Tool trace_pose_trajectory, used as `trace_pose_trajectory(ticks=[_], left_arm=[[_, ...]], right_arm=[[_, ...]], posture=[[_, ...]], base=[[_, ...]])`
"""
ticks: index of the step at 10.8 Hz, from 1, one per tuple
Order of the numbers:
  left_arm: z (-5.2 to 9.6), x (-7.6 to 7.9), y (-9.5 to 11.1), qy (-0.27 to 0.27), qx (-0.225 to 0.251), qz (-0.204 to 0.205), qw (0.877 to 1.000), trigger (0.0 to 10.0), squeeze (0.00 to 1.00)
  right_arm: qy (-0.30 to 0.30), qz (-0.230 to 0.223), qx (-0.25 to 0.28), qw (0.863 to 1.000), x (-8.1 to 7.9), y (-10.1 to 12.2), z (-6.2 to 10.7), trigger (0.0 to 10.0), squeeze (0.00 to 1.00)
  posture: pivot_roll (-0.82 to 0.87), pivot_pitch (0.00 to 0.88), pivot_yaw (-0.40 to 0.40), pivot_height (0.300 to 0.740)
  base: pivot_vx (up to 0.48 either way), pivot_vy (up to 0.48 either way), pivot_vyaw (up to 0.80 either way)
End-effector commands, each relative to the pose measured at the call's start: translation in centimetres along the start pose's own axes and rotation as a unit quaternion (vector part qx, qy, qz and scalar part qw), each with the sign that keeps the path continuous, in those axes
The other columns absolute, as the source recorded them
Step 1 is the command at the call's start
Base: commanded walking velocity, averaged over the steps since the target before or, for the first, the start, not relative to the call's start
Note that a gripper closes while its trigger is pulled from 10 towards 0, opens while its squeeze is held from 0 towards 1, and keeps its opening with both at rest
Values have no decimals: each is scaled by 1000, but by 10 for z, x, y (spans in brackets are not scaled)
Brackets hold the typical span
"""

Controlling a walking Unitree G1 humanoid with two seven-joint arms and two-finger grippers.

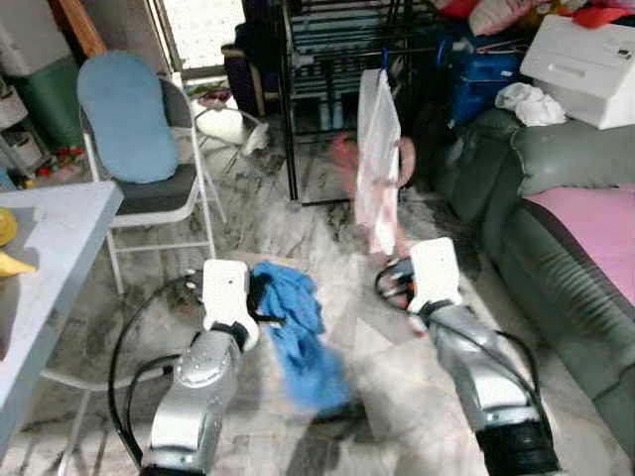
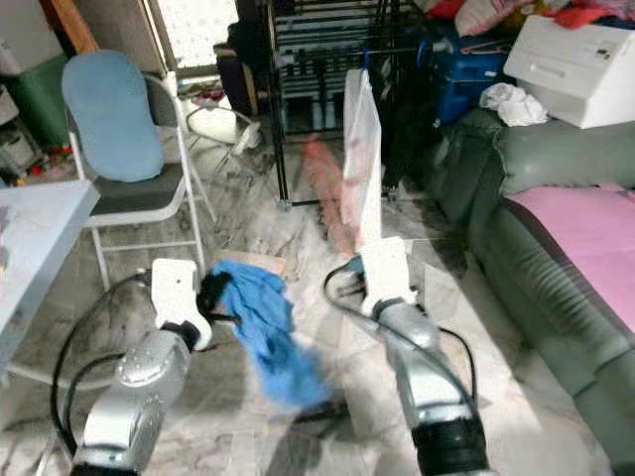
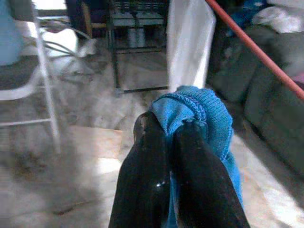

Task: Hang hanger

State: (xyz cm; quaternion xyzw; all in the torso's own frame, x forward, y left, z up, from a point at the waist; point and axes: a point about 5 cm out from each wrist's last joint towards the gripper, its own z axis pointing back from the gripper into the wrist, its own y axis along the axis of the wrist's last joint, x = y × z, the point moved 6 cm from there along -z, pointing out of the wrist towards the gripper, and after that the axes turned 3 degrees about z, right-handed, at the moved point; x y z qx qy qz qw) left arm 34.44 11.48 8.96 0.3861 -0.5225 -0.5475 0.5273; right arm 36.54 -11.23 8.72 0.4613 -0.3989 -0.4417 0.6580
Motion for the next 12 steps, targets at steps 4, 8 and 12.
trace_pose_trajectory(ticks=[4,8,12], left_arm=[[-50,-64,42,167,6,-76,983,10000,0],[-76,-74,83,254,21,-47,966,10000,0],[-71,-90,105,302,52,-46,951,10000,0]], right_arm=[[92,42,12,995,-7,7,16,10000,0],[262,65,13,963,-22,16,50,10000,0],[340,86,-19,936,-35,5,69,10000,0]], posture=[[-15,0,54,740],[-51,1,86,740],[-35,6,89,740]], base=[[0,0,0],[0,0,0],[0,0,0]])
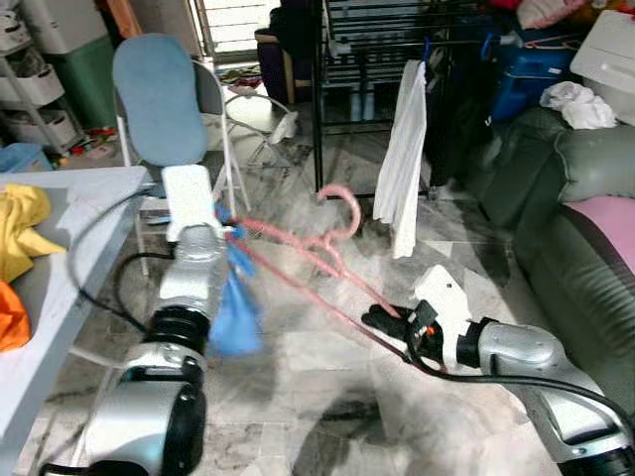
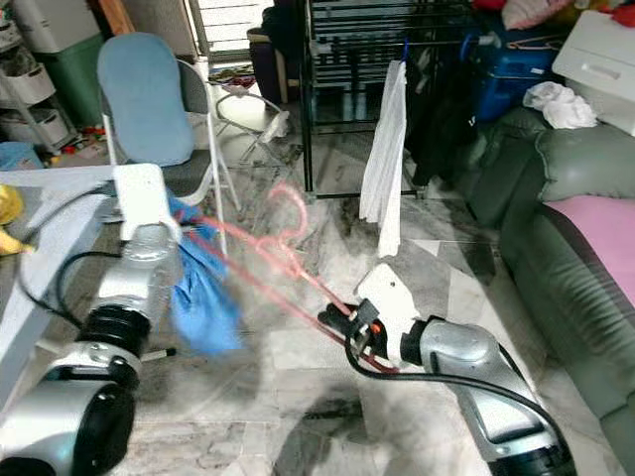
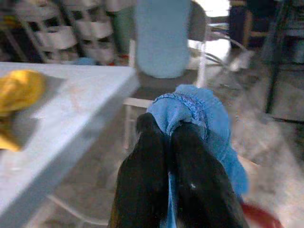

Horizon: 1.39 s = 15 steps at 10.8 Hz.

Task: Hang hanger

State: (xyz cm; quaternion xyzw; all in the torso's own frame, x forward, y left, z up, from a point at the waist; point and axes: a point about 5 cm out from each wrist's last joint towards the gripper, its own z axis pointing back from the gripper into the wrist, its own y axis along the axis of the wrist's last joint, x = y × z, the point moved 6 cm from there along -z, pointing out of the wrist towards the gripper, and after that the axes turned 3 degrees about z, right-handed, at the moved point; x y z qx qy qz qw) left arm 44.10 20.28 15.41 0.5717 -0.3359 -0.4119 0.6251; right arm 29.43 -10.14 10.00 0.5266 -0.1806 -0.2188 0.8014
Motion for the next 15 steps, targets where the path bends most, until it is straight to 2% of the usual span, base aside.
trace_pose_trajectory(ticks=[1,2,4,5,7,10,12,13,15], left_arm=[[-6,-11,24,26,27,16,999,10000,0],[-8,-14,30,34,31,13,999,10000,0],[-10,-19,50,48,47,30,997,10000,0],[-9,-20,63,52,58,38,996,10000,0],[-8,-22,74,51,61,51,996,10000,0],[-6,-28,82,50,61,59,995,10000,0],[-3,-25,82,43,63,57,995,10000,0],[-4,-24,75,43,58,50,996,10000,0],[-1,-20,78,36,56,53,996,10000,0]], right_arm=[[32,3,-1,999,-11,3,0,10000,0],[44,9,-10,999,-16,-1,0,10000,0],[58,-2,-34,998,-24,-16,-2,10000,0],[42,-7,-32,999,-21,-17,-8,10000,0],[1,-9,-35,999,-8,-21,-17,10000,0],[-22,-17,-38,999,3,-24,-23,10000,0],[-9,-17,-23,1000,0,-17,-27,10000,0],[21,-12,-13,1000,-7,-11,-25,10000,0],[28,-11,-23,999,-7,-16,-22,10000,0]], posture=[[-30,4,92,740],[-27,2,93,740],[-23,0,94,740],[-18,1,95,740],[-8,0,94,740],[0,0,88,740],[6,0,82,740],[4,0,82,740],[-1,0,85,740]], base=[[0,0,0],[0,0,0],[0,0,0],[0,0,0],[0,0,0],[0,0,0],[0,0,0],[0,0,0],[0,0,0]])
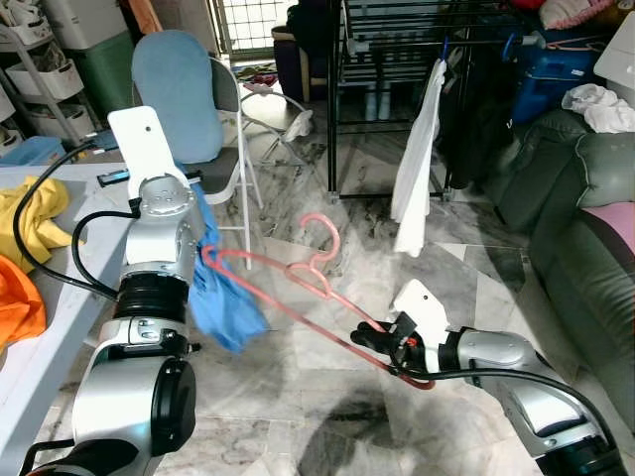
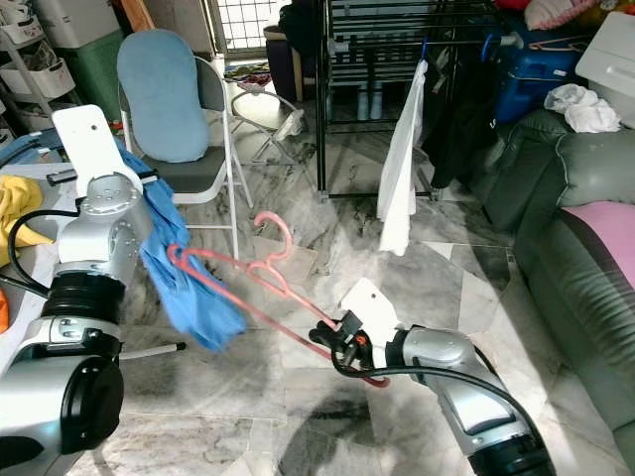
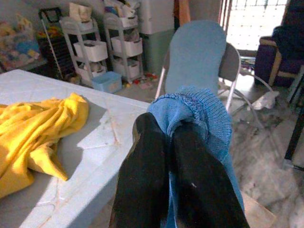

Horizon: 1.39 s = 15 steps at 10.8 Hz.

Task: Hang hanger

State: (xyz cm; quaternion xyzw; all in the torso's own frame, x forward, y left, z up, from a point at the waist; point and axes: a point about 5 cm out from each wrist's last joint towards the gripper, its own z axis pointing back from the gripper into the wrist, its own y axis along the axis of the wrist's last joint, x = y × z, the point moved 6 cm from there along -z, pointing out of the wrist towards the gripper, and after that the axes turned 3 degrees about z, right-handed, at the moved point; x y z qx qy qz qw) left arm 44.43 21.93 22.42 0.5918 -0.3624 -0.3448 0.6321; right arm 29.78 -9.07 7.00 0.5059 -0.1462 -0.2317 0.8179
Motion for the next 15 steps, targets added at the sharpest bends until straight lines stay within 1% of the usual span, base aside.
trace_pose_trajectory(ticks=[1,3,4,6,7,8,9,10,11,12,13,14,15], left_arm=[[2,0,12,-2,16,4,1000,10000,0],[5,1,16,-6,15,13,1000,10000,0],[10,0,23,-5,22,16,1000,10000,0],[22,7,27,-22,24,24,999,10000,0],[26,10,26,-28,24,20,999,10000,0],[28,11,23,-30,25,11,999,10000,0],[25,7,16,-21,20,4,1000,10000,0],[20,-1,11,-5,17,-4,1000,10000,0],[16,-8,6,8,5,-2,1000,10000,0],[13,-12,3,14,-5,2,1000,10000,0],[11,-14,4,19,-3,0,1000,10000,0],[10,-12,6,18,-4,4,1000,10000,0],[12,-7,12,11,4,5,1000,10000,0]], right_arm=[[5,9,8,1000,-1,5,-2,10000,0],[7,3,2,1000,-2,2,-4,10000,0],[6,-2,-5,1000,-1,-3,-5,10000,0],[-2,-12,-12,1000,4,-7,-11,10000,0],[1,-15,-9,1000,4,-5,-14,10000,0],[14,-13,6,1000,0,3,-15,10000,0],[21,-3,7,1000,-1,4,-11,10000,0],[22,-1,15,1000,2,8,-2,10000,0],[34,6,25,999,0,11,7,10000,0],[44,7,23,999,-1,9,14,10000,0],[58,11,15,998,-4,6,22,10000,0],[62,10,13,998,-5,5,23,10000,0],[64,6,13,998,-6,4,20,10000,0]], posture=[[-1,0,85,740],[-1,0,85,740],[2,0,87,740],[7,0,83,740],[17,0,78,740],[22,0,74,740],[20,0,73,740],[16,0,75,740],[9,0,79,740],[6,0,82,740],[1,0,86,740],[-2,0,89,740],[-1,0,92,740]], base=[[0,0,0],[0,0,0],[0,0,0],[0,0,0],[0,0,0],[0,0,0],[0,0,0],[0,0,0],[0,0,0],[0,0,0],[0,0,0],[0,0,0],[0,0,0]])
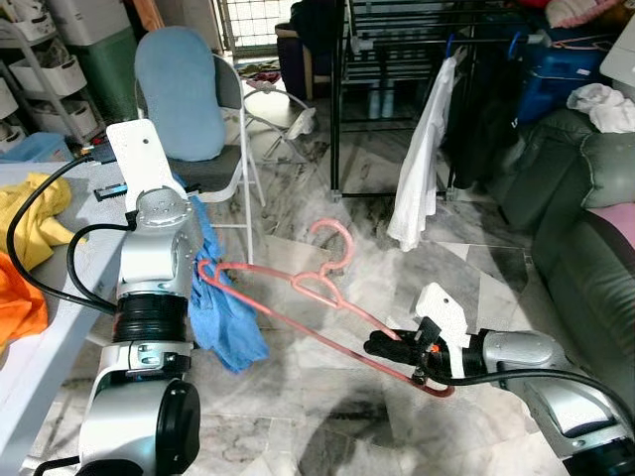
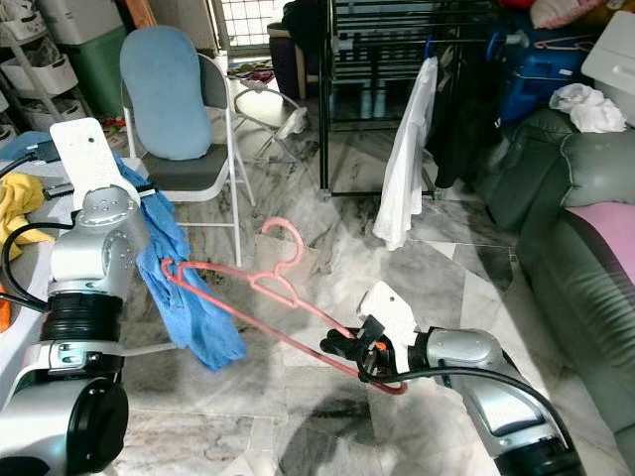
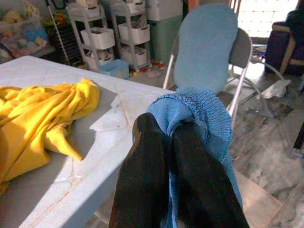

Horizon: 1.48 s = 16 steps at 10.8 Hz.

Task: Hang hanger

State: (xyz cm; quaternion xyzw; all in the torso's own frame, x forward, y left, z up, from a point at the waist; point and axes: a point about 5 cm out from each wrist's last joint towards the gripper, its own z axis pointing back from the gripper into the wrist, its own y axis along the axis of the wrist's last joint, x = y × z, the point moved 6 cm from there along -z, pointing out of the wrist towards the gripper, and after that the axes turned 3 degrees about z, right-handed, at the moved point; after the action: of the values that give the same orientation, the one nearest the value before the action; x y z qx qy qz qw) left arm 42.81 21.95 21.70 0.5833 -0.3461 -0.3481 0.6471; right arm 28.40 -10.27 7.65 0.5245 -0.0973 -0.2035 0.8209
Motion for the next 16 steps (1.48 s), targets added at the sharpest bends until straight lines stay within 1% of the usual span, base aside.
trace_pose_trajectory(ticks=[1,2,3,4,5,6,8,13,14,15,16], left_arm=[[4,6,25,-9,32,12,999,10000,0],[9,6,30,-10,40,12,999,10000,0],[12,6,33,-12,39,19,999,10000,0],[15,6,35,-11,40,23,999,10000,0],[17,4,37,-10,43,25,999,10000,0],[17,3,39,-9,45,26,999,10000,0],[23,4,43,-14,42,35,998,10000,0],[36,23,48,-59,40,40,997,10000,0],[43,29,51,-83,35,49,995,10000,0],[47,36,53,-106,30,57,992,10000,0],[56,45,56,-135,34,54,989,10000,0]], right_arm=[[11,8,9,1000,-6,5,-5,10000,0],[15,-3,12,1000,-8,4,-14,10000,0],[11,-4,5,1000,-7,1,-22,10000,0],[1,-3,-1,1000,-3,-1,-27,10000,0],[-25,-3,-7,1000,8,-1,-31,10000,0],[-40,-1,-7,999,15,0,-33,10000,0],[-52,-3,-11,999,21,-1,-35,10000,0],[-52,-15,-29,998,21,-17,-40,10000,0],[-62,-30,-32,997,26,-22,-42,10000,0],[-68,-35,-36,996,28,-25,-43,10000,0],[-76,-39,-40,996,31,-28,-44,10000,0]], posture=[[0,0,93,740],[4,0,92,740],[10,0,86,740],[13,0,82,740],[18,0,78,740],[19,0,77,740],[22,0,74,740],[24,2,73,740],[35,4,67,740],[39,3,64,740],[42,2,62,740]], base=[[0,0,0],[0,0,0],[0,0,0],[0,0,0],[0,0,0],[0,0,0],[0,0,0],[0,0,0],[0,0,0],[0,0,0],[0,0,0]])
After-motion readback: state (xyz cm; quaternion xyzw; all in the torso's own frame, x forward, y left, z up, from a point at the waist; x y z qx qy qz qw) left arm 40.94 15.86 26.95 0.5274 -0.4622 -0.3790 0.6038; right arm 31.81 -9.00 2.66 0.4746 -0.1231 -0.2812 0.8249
